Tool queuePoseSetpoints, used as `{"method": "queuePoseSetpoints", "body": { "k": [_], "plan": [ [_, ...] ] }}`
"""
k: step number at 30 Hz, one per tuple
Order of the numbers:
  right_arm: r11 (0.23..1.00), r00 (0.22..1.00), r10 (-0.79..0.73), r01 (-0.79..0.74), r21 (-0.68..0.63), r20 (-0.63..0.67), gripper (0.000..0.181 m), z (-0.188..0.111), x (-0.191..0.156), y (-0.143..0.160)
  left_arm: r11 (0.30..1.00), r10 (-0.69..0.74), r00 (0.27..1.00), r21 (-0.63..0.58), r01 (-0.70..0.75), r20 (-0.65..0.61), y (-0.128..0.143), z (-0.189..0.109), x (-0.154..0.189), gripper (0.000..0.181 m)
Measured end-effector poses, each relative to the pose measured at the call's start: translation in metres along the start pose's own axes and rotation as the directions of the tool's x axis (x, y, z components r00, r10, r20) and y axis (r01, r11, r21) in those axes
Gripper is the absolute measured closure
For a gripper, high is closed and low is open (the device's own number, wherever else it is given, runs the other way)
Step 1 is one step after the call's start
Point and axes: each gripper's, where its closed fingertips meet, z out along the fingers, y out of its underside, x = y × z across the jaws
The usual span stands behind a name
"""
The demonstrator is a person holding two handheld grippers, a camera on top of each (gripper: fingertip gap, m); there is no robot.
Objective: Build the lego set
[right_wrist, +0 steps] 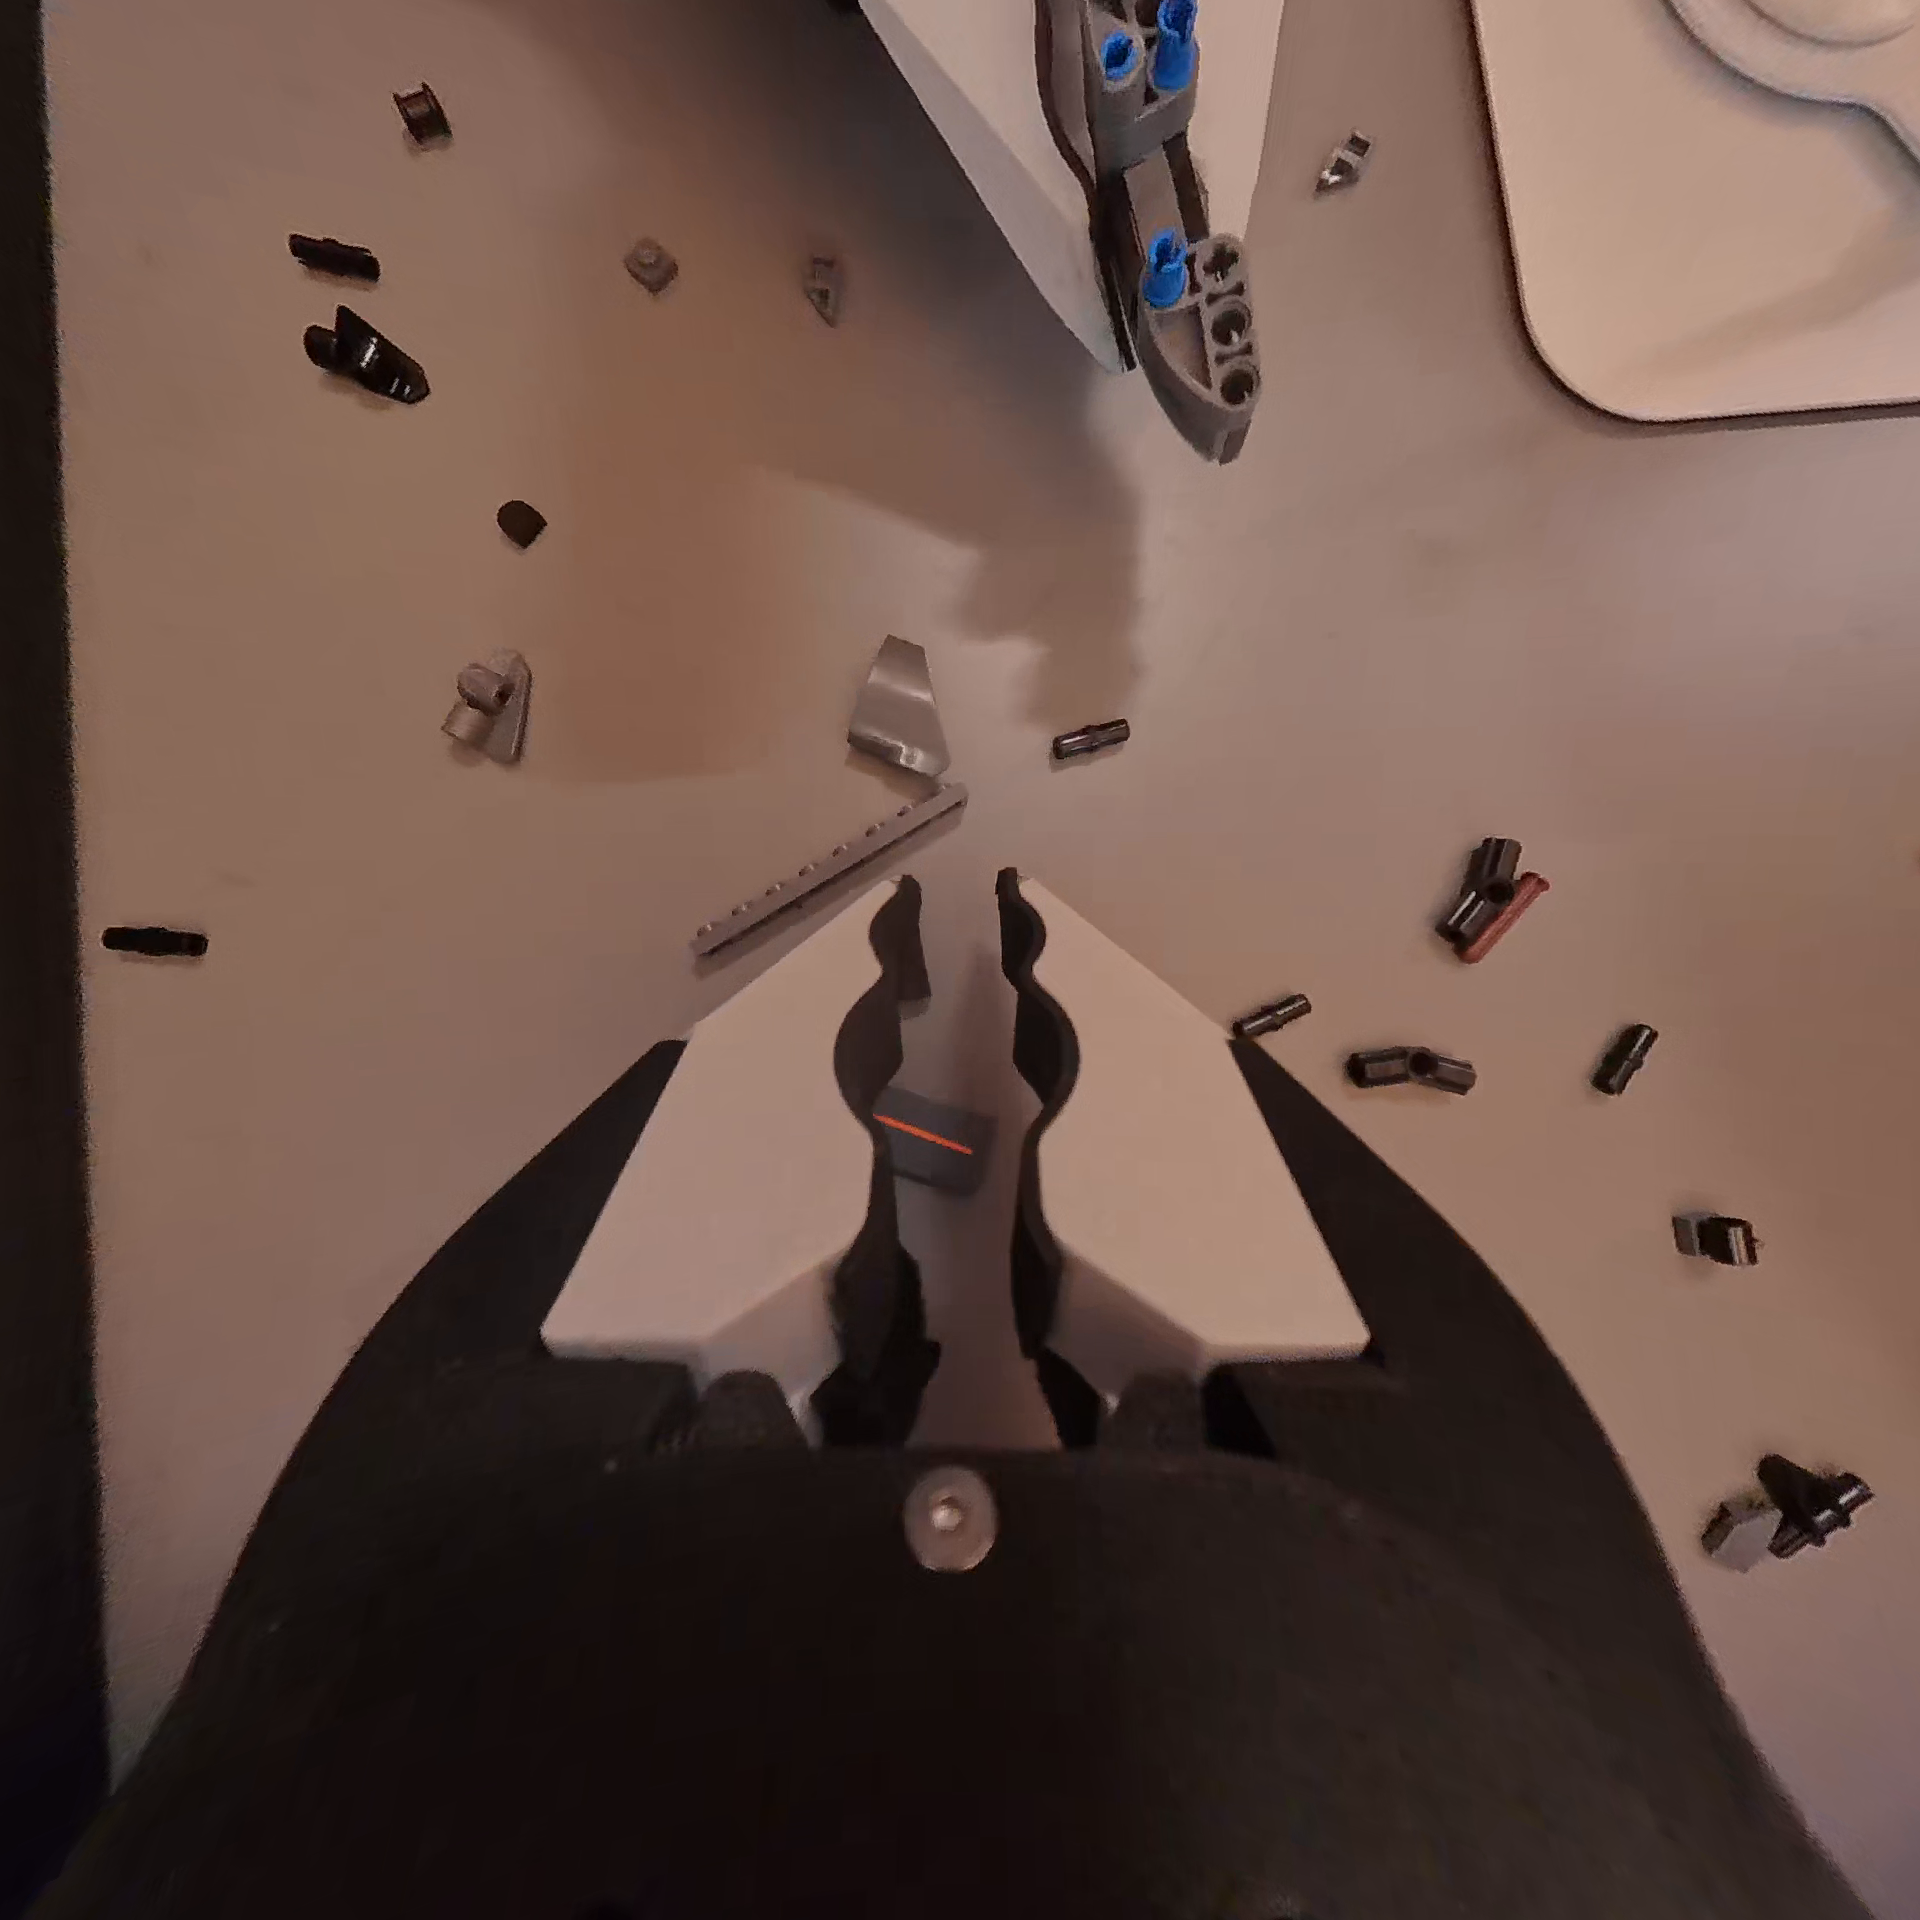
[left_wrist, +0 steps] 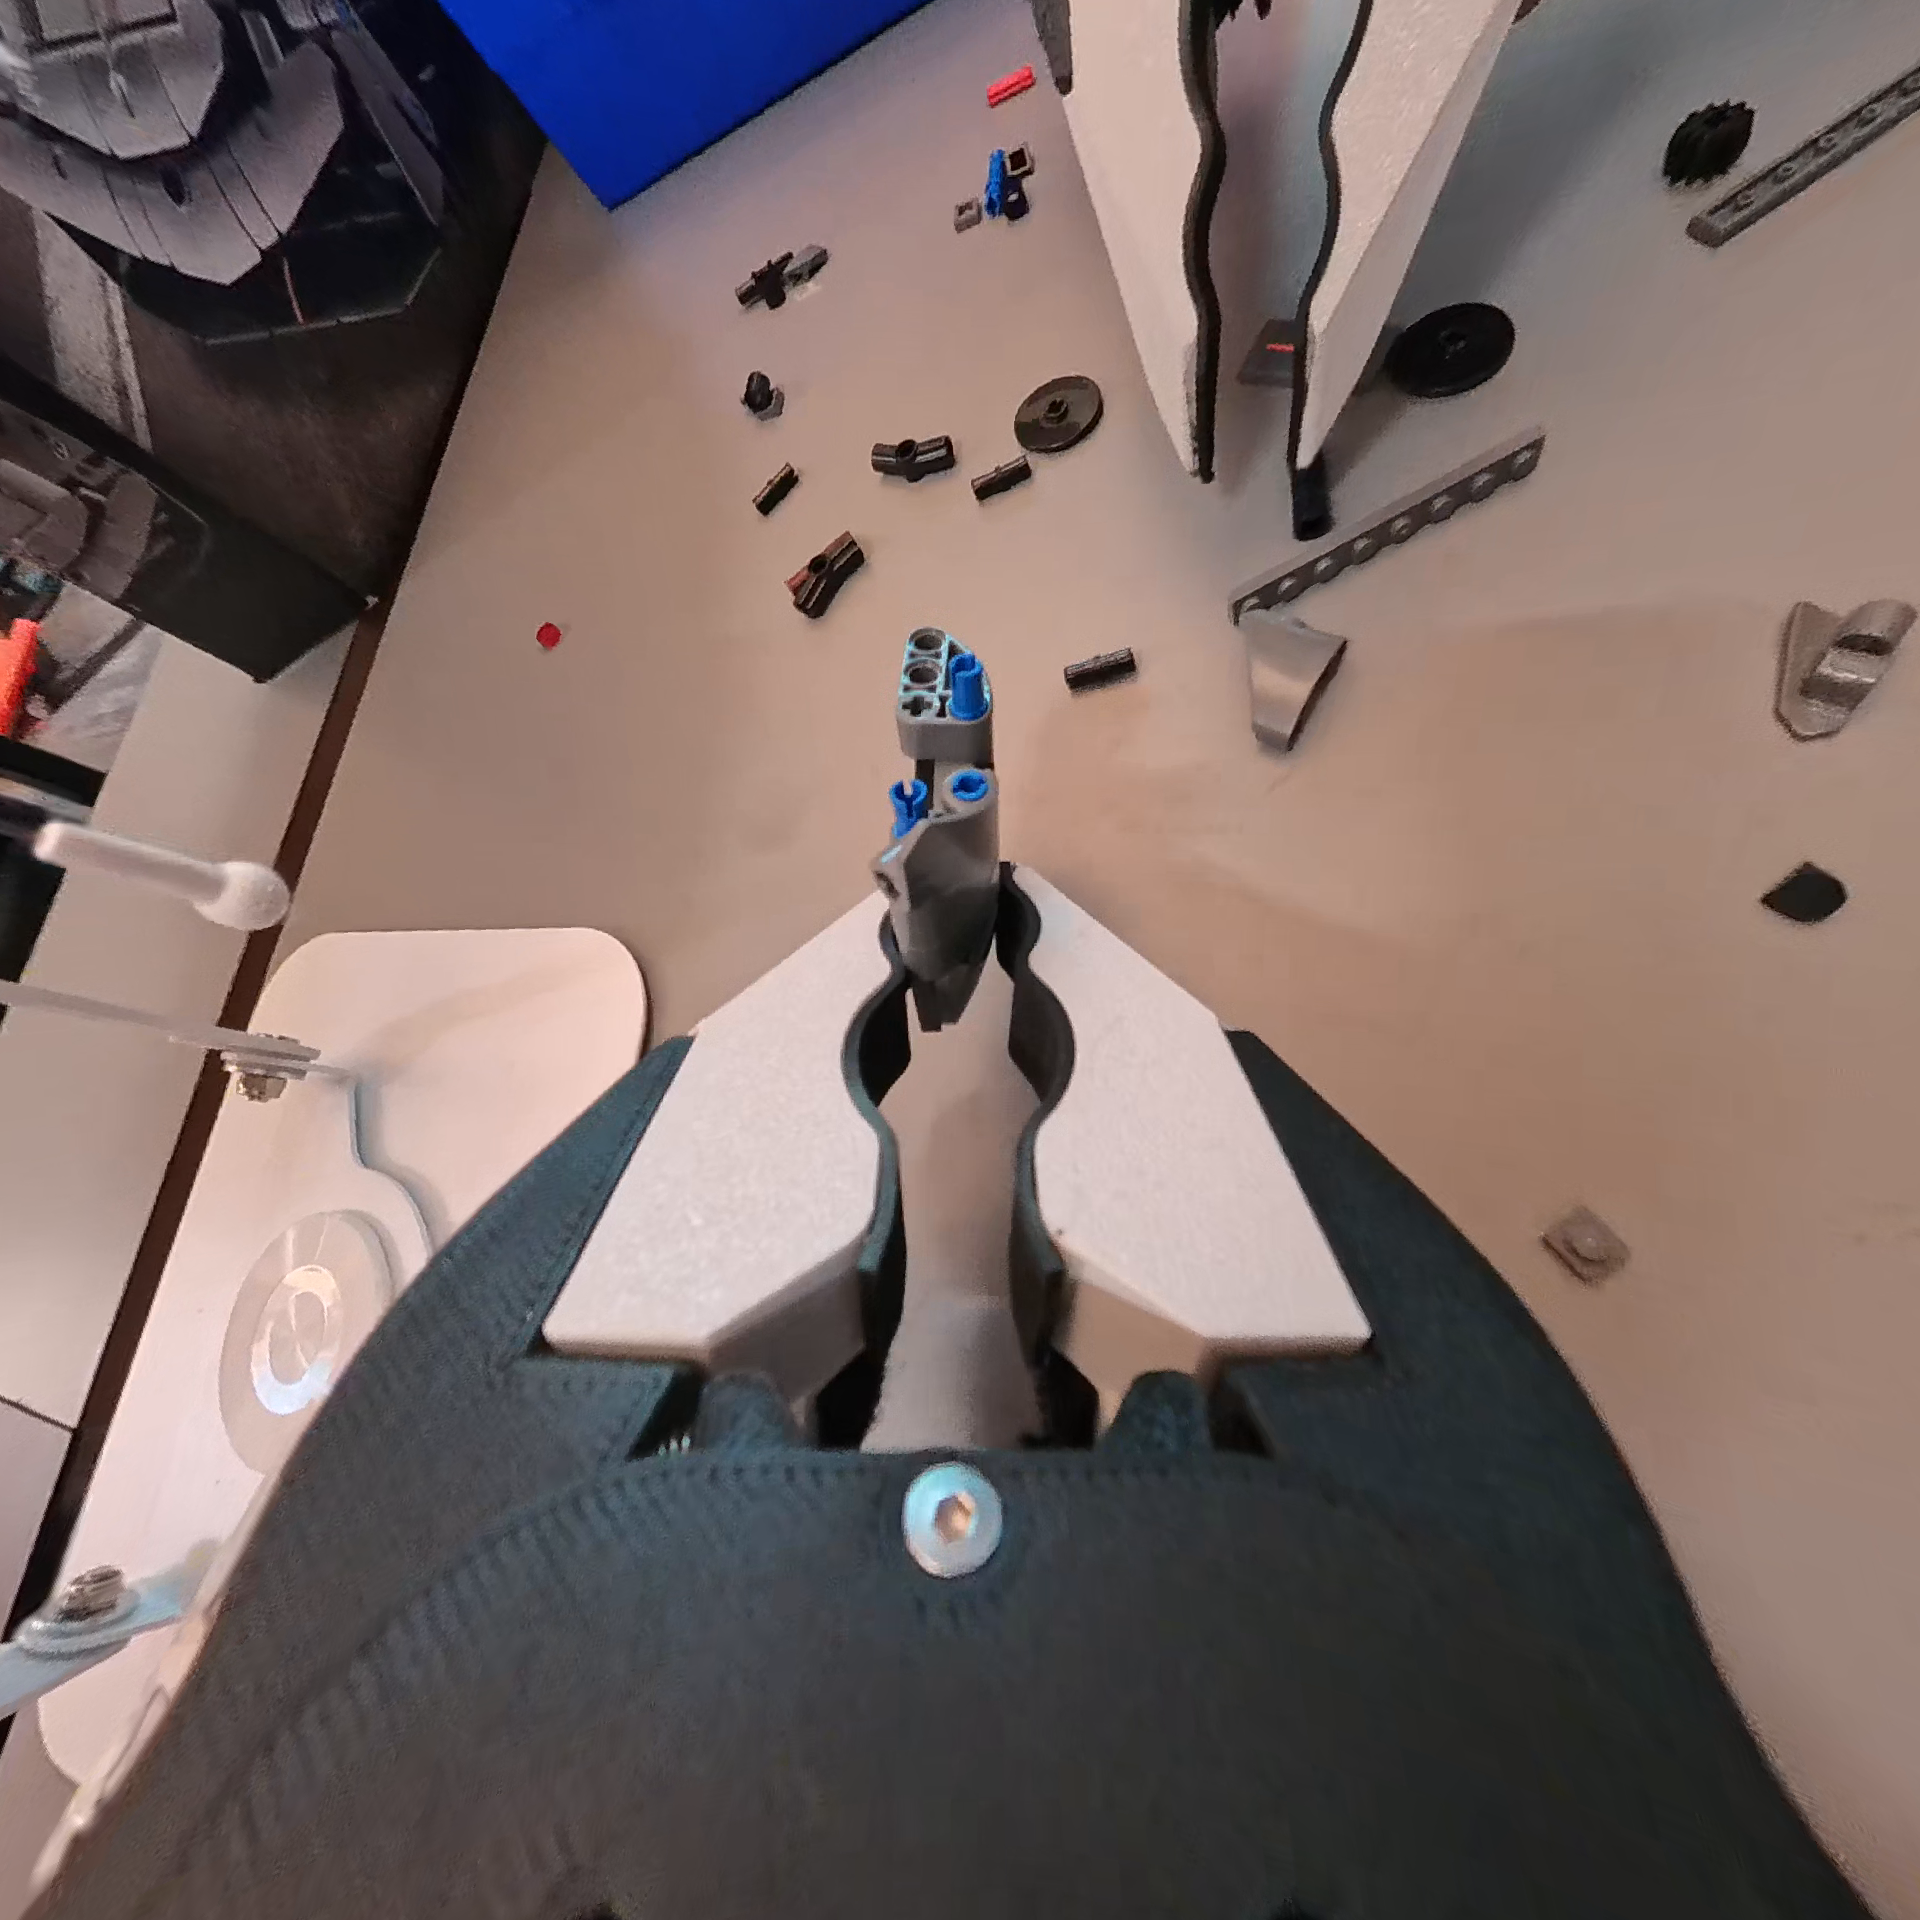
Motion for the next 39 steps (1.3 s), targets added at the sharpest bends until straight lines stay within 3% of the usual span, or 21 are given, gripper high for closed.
{"method": "queuePoseSetpoints", "body": {
  "k": [9, 15, 22, 29, 36, 39],
  "plan": [
    [1.000, 1.000, -0.022, 0.022, 0.009, 0.000, 0.168, 0.003, -0.002, -0.002, 0.989, 0.145, 0.981, -0.012, -0.145, 0.125, -0.006, -0.001, -0.009, 0.171],
    [0.999, 0.999, -0.036, 0.036, 0.028, -0.007, 0.169, 0.001, -0.002, -0.005, 0.959, 0.281, 0.928, -0.032, -0.282, 0.243, -0.021, -0.005, -0.014, 0.171],
    [0.998, 0.999, -0.042, 0.042, 0.041, -0.017, 0.168, 0.000, 0.000, -0.007, 0.874, 0.473, 0.747, -0.144, -0.464, 0.467, -0.051, -0.022, -0.029, 0.171],
    [0.997, 0.999, -0.048, 0.049, 0.051, -0.022, 0.169, -0.002, -0.001, -0.009, 0.794, 0.573, 0.592, -0.204, -0.573, 0.566, -0.078, -0.035, -0.027, 0.171],
    [0.997, 0.998, -0.050, 0.052, 0.061, -0.032, 0.168, -0.003, 0.001, -0.011, 0.778, 0.588, 0.566, -0.213, -0.591, 0.577, -0.082, -0.036, -0.026, 0.171],
    [0.996, 0.998, -0.046, 0.049, 0.070, -0.045, 0.168, -0.005, 0.003, -0.012, 0.795, 0.572, 0.602, -0.197, -0.573, 0.557, -0.076, -0.032, -0.026, 0.171]
  ]
}}
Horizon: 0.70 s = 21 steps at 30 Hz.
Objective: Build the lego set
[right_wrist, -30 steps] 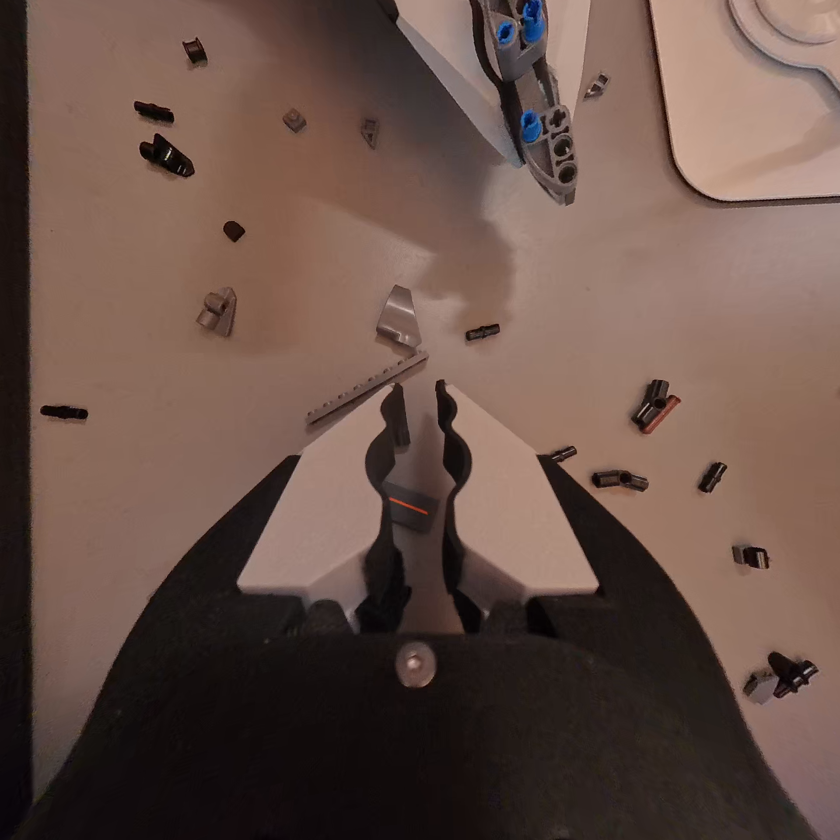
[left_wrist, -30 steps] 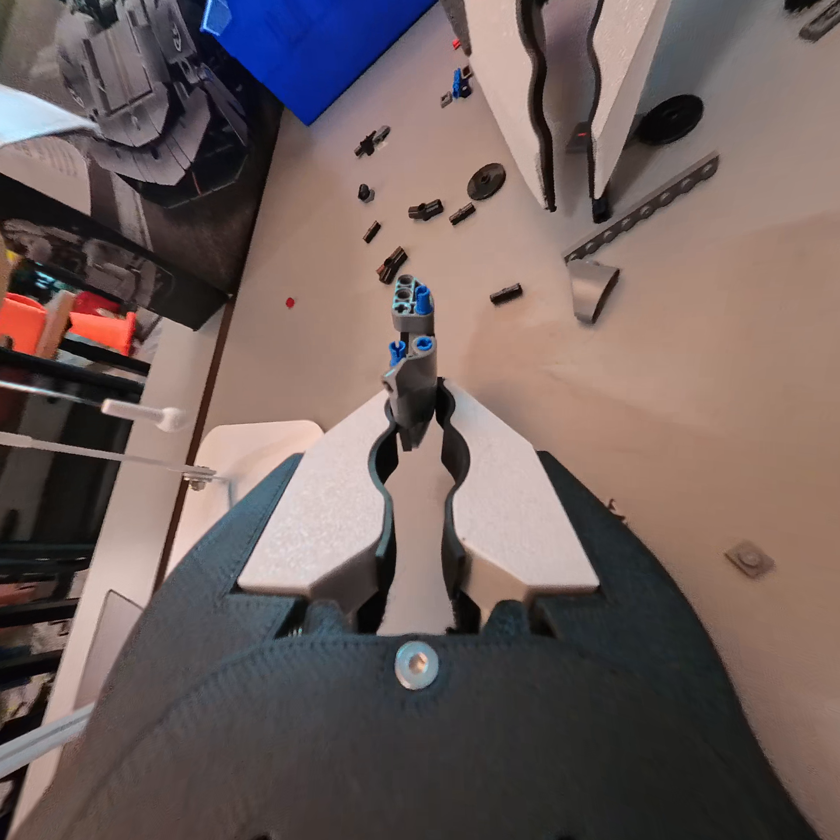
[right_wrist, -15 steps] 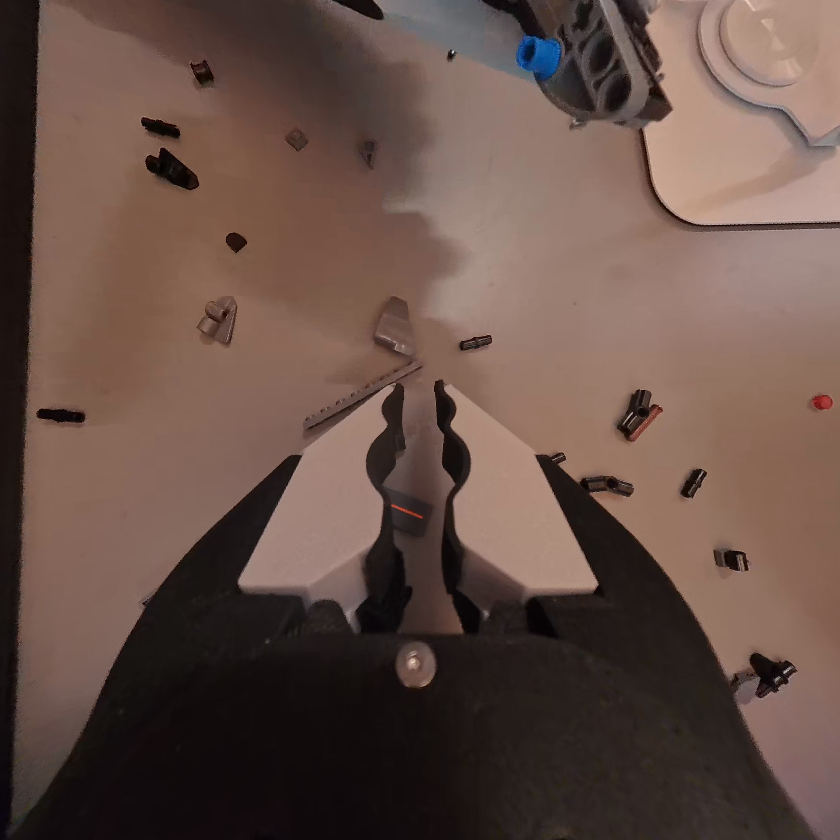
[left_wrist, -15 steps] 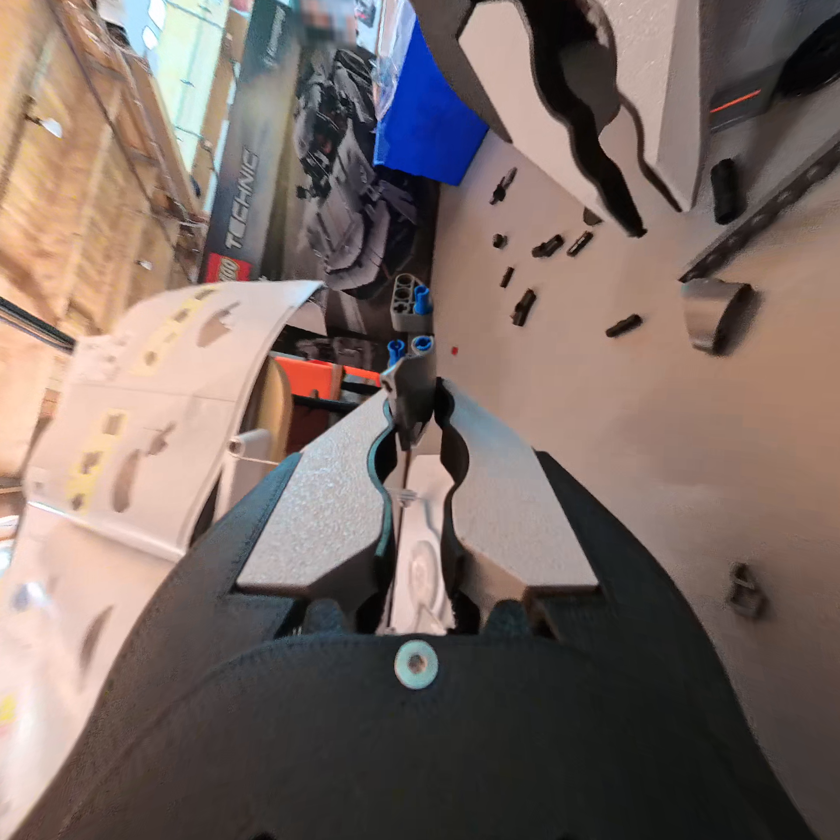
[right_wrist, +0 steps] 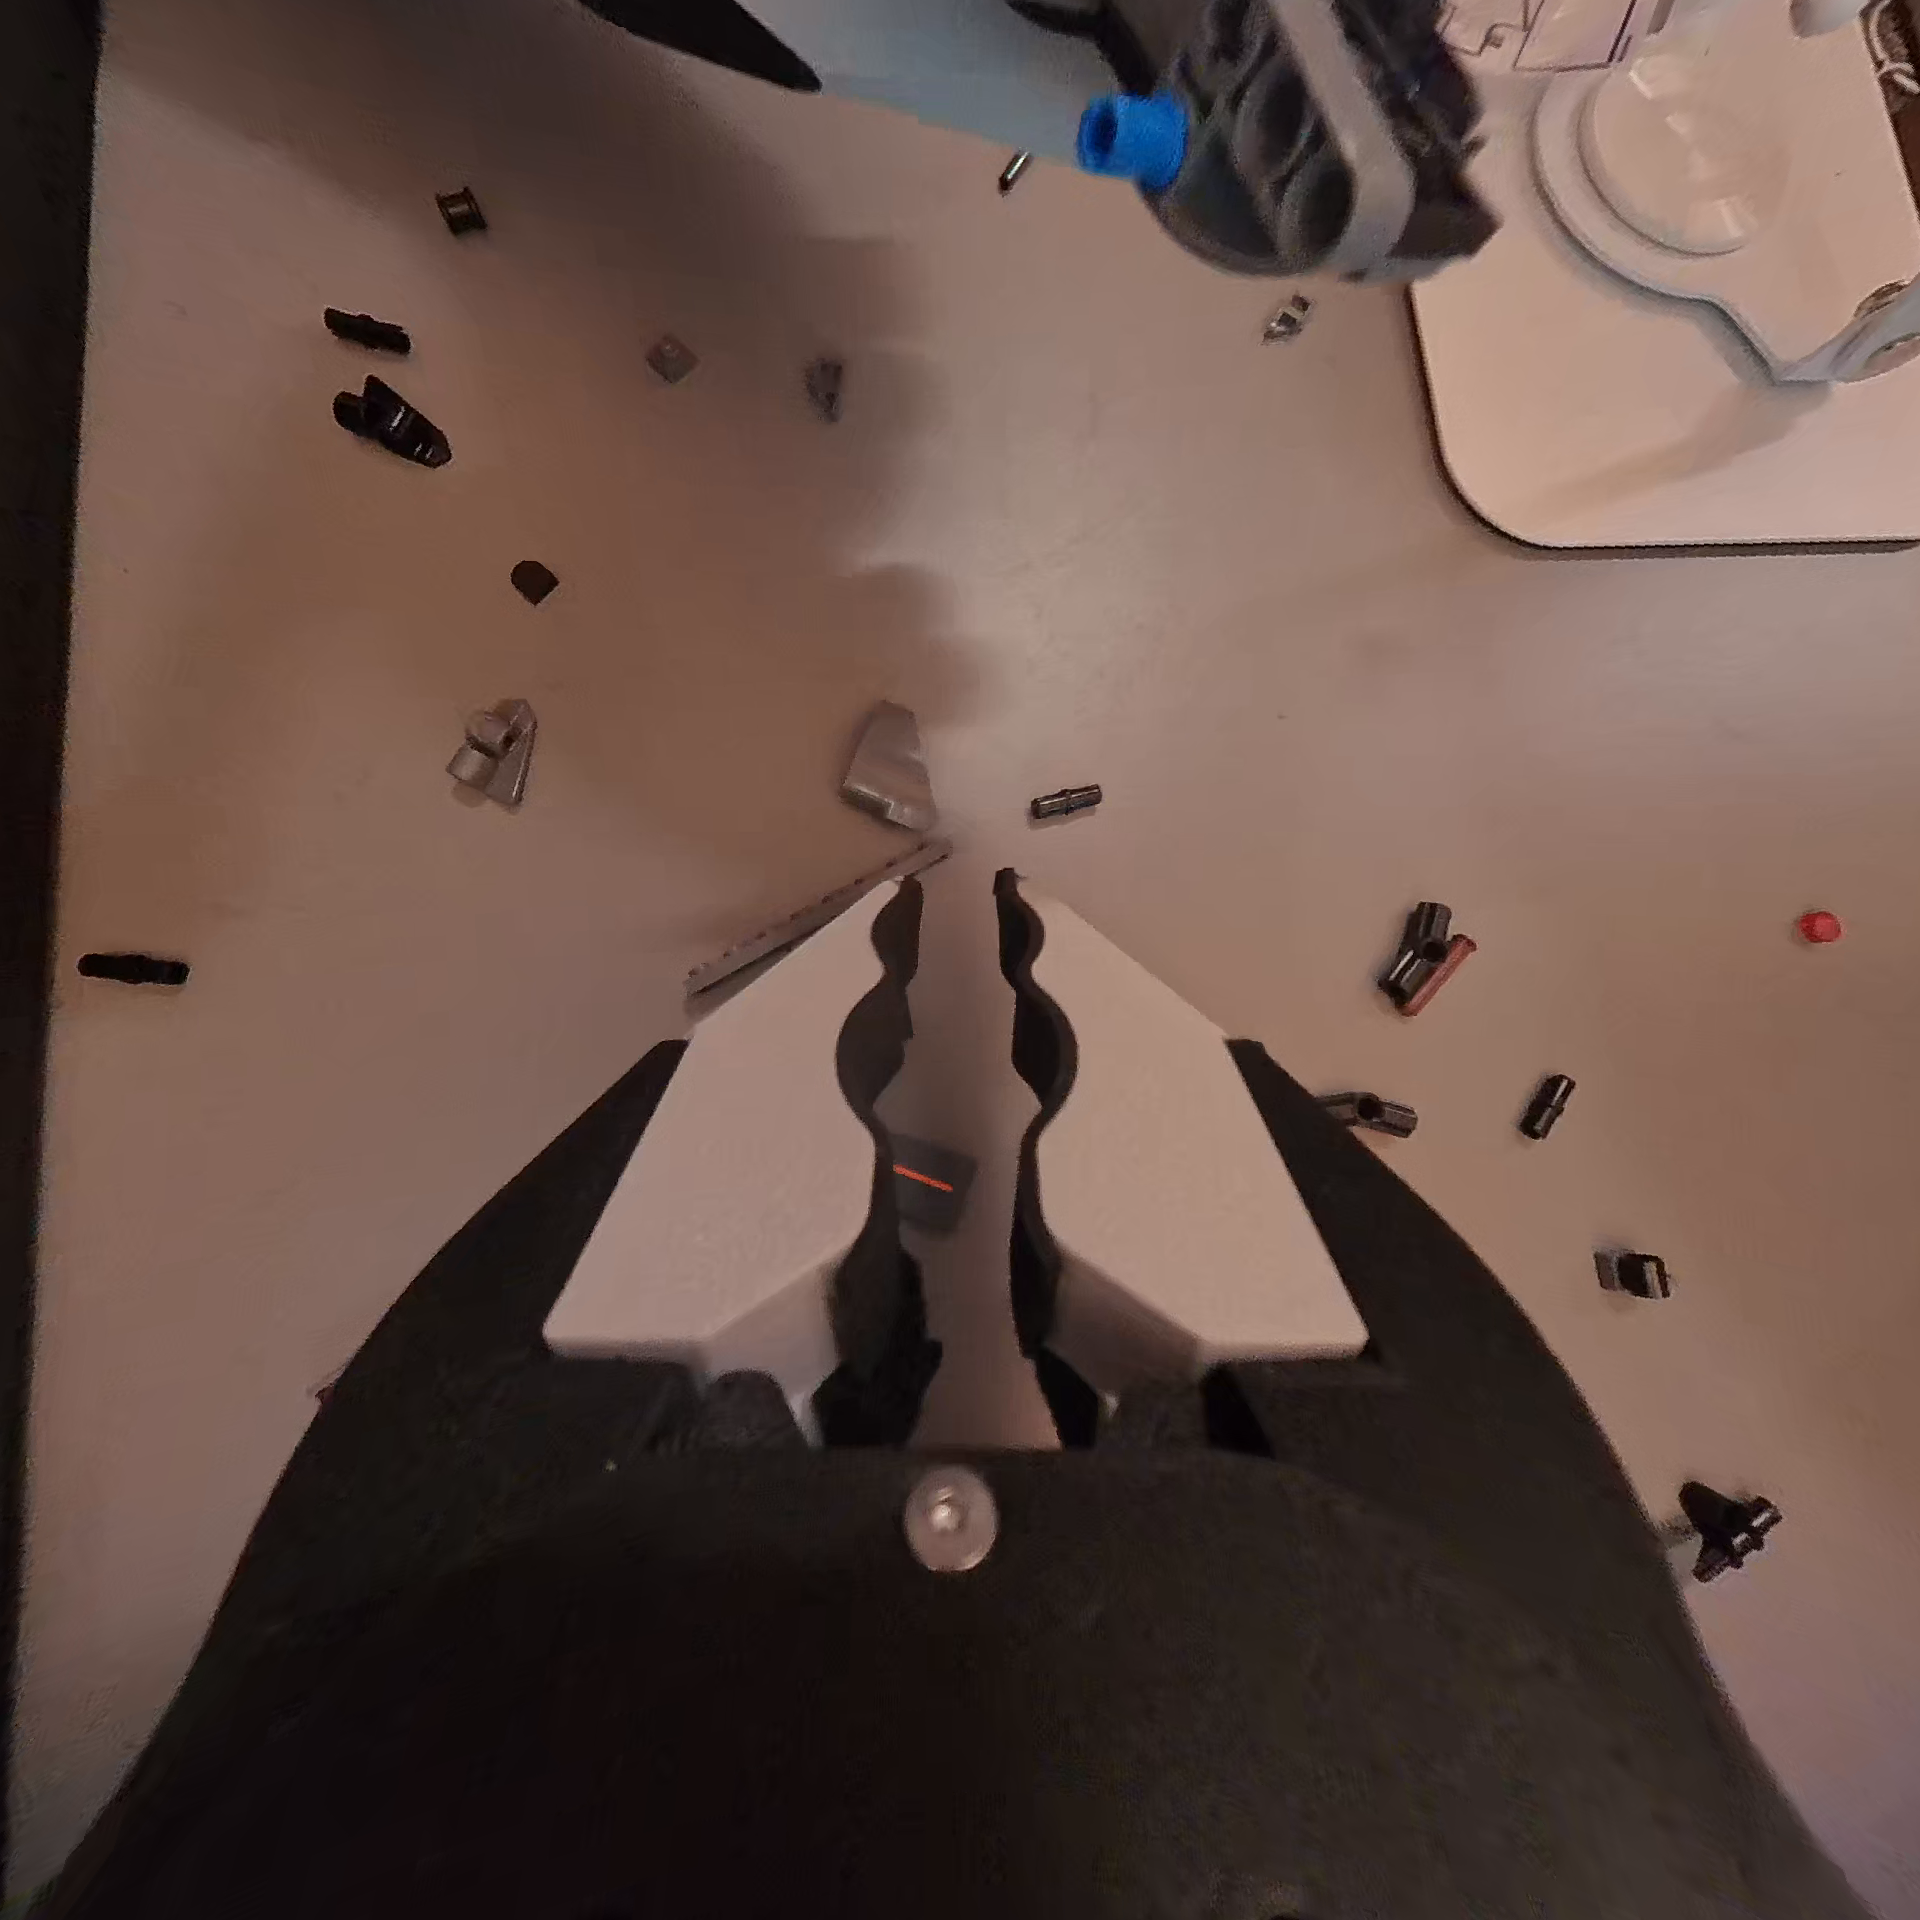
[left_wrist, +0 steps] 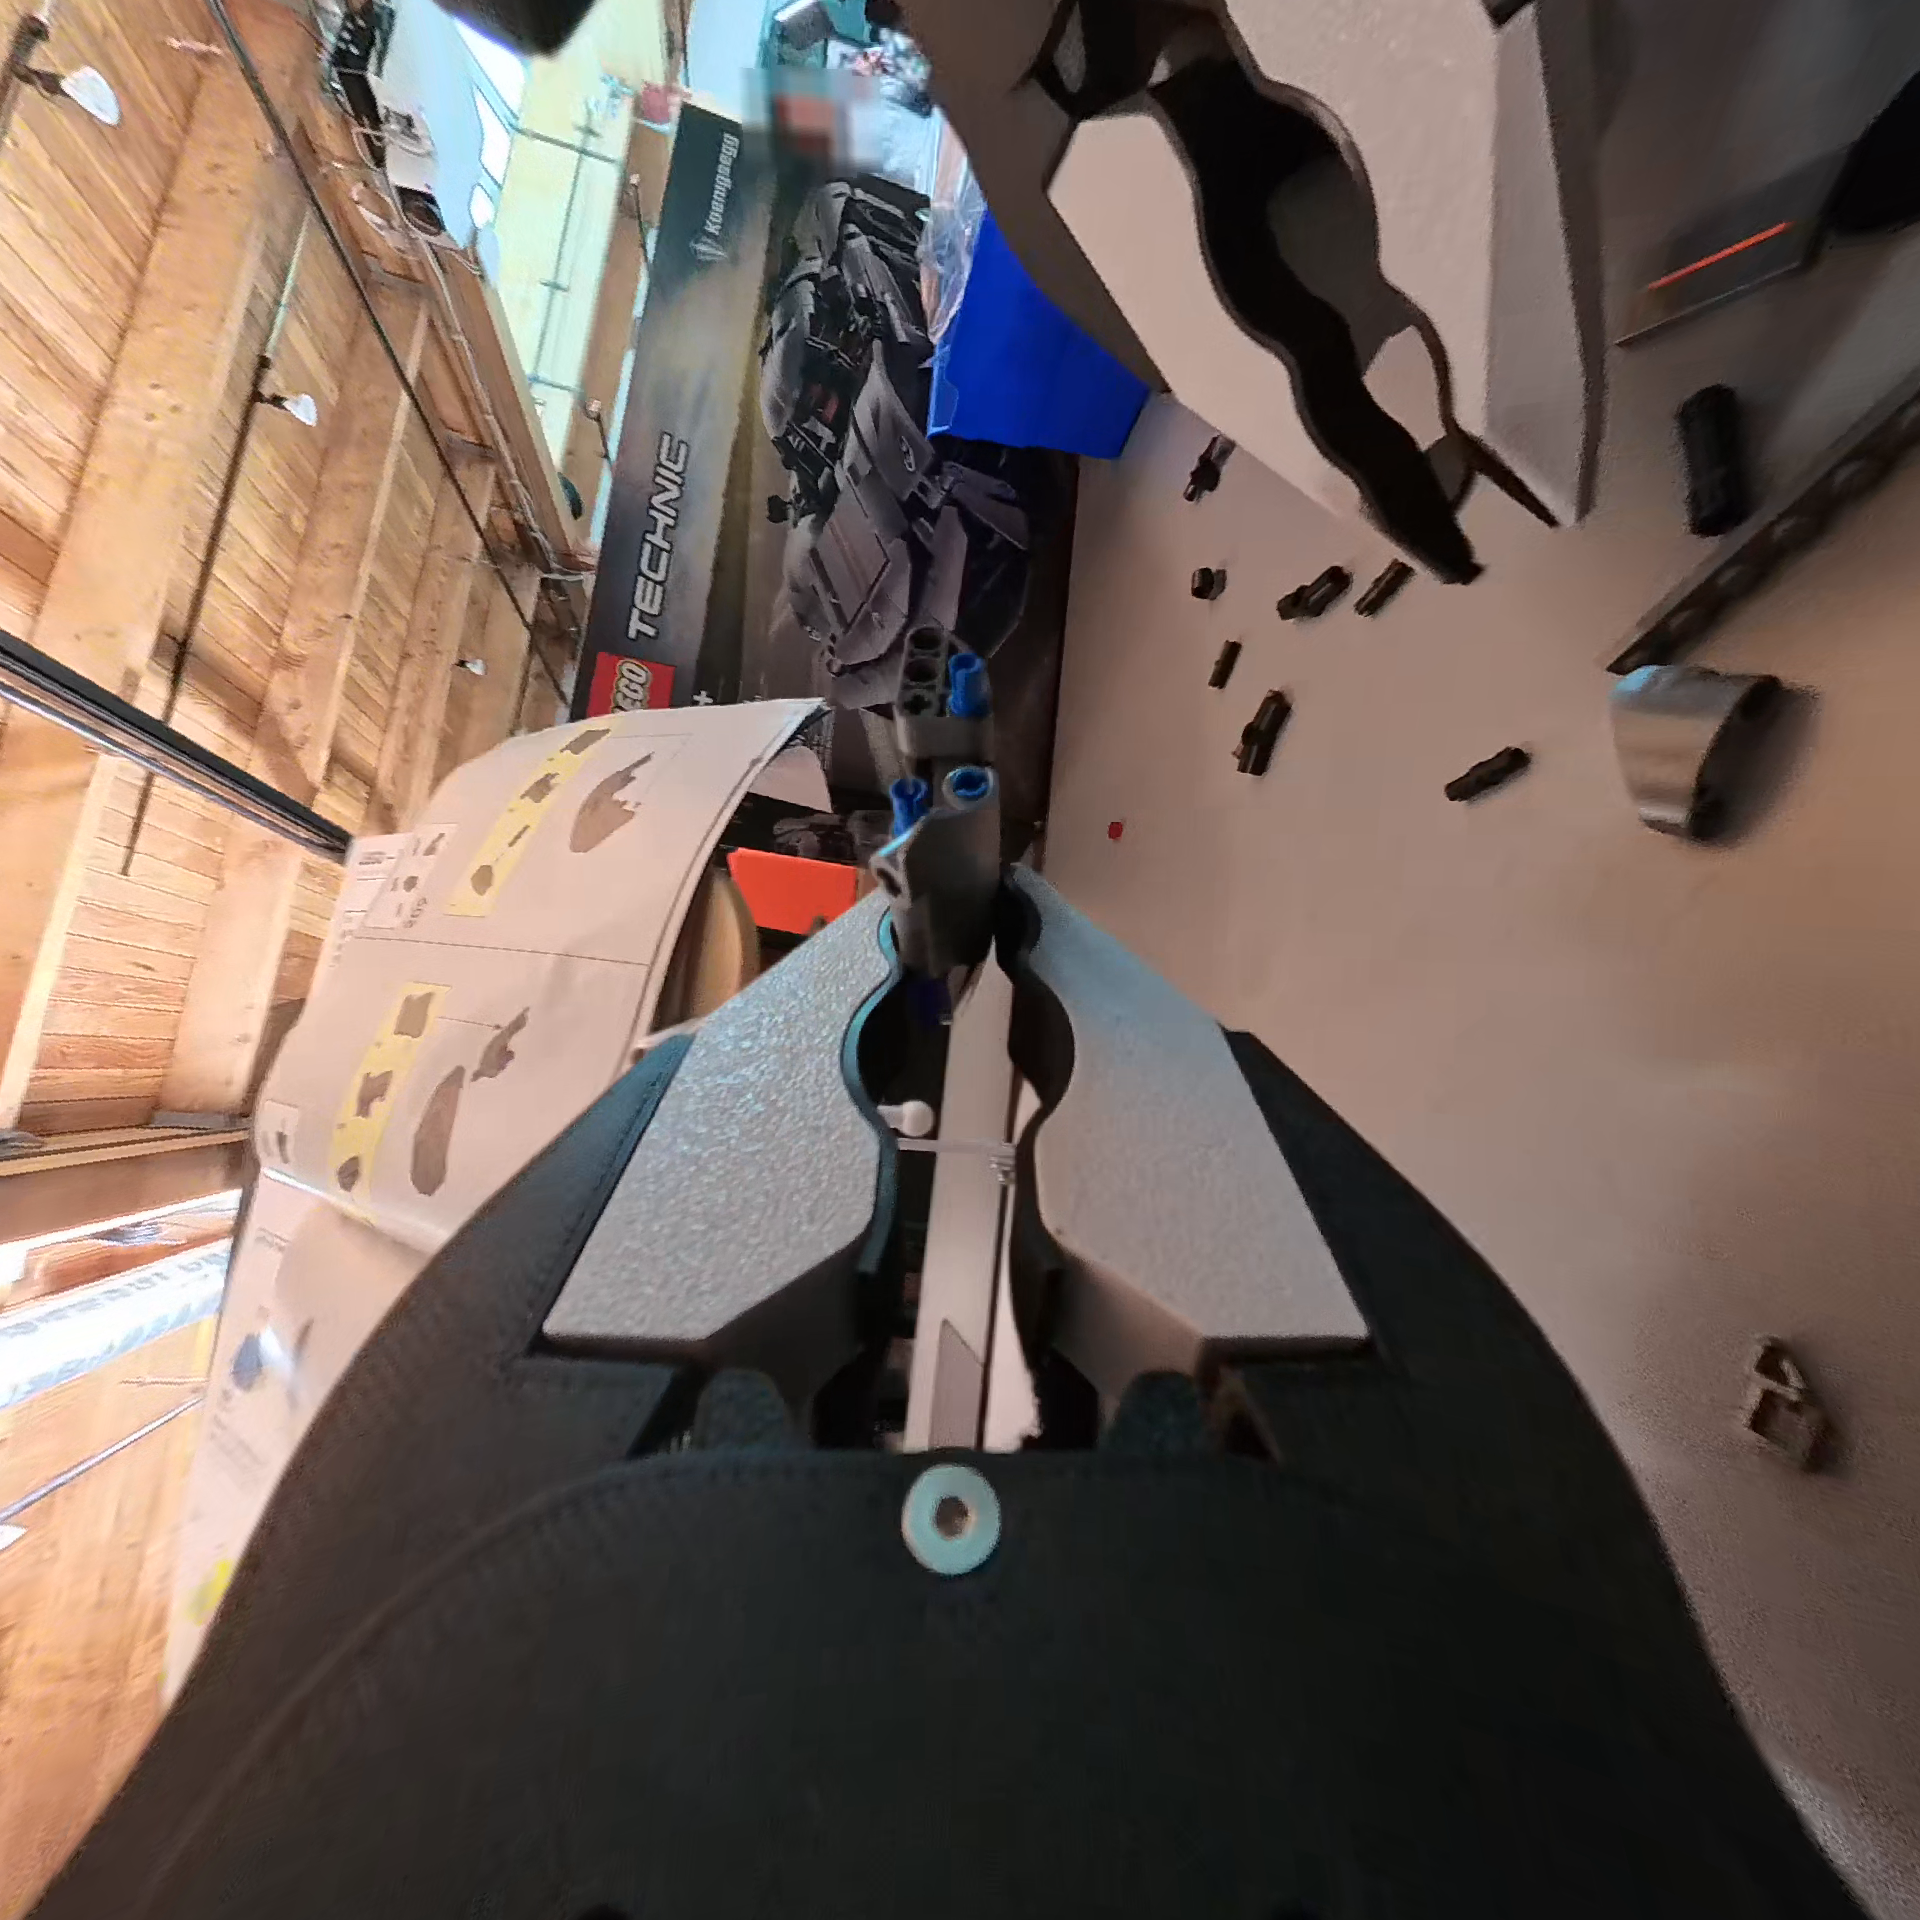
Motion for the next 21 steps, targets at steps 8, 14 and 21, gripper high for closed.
{"method": "queuePoseSetpoints", "body": {
  "k": [8, 14, 21],
  "plan": [
    [1.000, 1.000, 0.004, -0.004, -0.024, 0.012, 0.165, 0.000, -0.003, 0.003, 0.990, -0.139, 0.984, -0.034, 0.136, -0.109, 0.024, 0.009, 0.020, 0.171],
    [0.999, 1.000, 0.007, -0.007, -0.043, 0.018, 0.164, 0.001, -0.005, 0.007, 0.985, -0.175, 0.973, -0.041, 0.170, -0.153, 0.027, 0.012, 0.029, 0.171],
    [1.000, 1.000, -0.026, 0.026, -0.017, 0.006, 0.158, 0.015, -0.009, -0.010, 0.973, -0.229, 0.951, -0.039, 0.226, -0.209, 0.027, 0.014, 0.038, 0.171]
  ]
}}
